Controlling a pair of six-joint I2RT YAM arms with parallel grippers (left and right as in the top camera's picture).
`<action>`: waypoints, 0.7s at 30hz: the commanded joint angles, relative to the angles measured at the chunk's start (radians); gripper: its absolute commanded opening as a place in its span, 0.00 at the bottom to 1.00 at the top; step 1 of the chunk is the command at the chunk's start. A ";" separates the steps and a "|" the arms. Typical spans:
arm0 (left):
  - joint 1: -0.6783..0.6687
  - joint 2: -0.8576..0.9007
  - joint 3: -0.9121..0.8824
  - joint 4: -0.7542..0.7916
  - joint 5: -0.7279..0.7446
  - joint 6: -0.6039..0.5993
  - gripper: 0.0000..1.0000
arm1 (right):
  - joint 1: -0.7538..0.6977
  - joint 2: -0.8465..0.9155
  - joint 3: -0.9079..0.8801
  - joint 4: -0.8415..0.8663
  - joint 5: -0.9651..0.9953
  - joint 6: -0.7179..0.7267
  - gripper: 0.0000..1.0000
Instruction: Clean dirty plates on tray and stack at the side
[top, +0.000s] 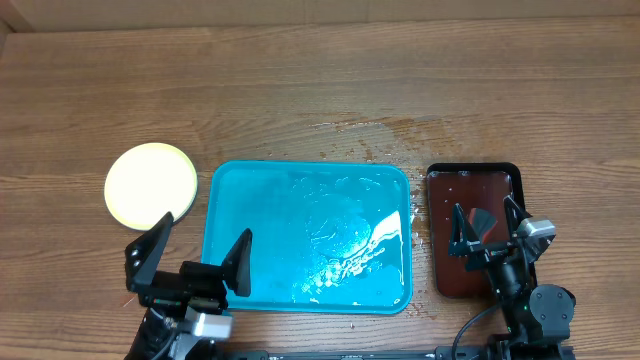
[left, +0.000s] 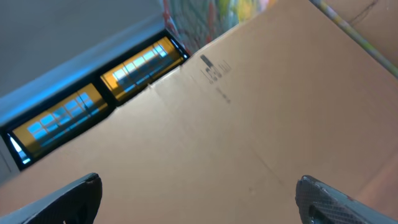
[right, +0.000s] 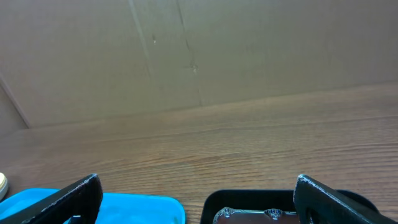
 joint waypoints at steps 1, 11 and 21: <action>-0.023 -0.016 -0.036 0.011 -0.010 -0.017 1.00 | -0.008 -0.008 -0.011 0.003 0.010 -0.002 1.00; -0.121 -0.016 -0.210 0.123 -0.110 -0.018 1.00 | -0.008 -0.008 -0.011 0.003 0.010 -0.003 1.00; -0.127 -0.016 -0.248 0.105 -0.142 -0.021 1.00 | -0.008 -0.008 -0.011 0.003 0.010 -0.002 1.00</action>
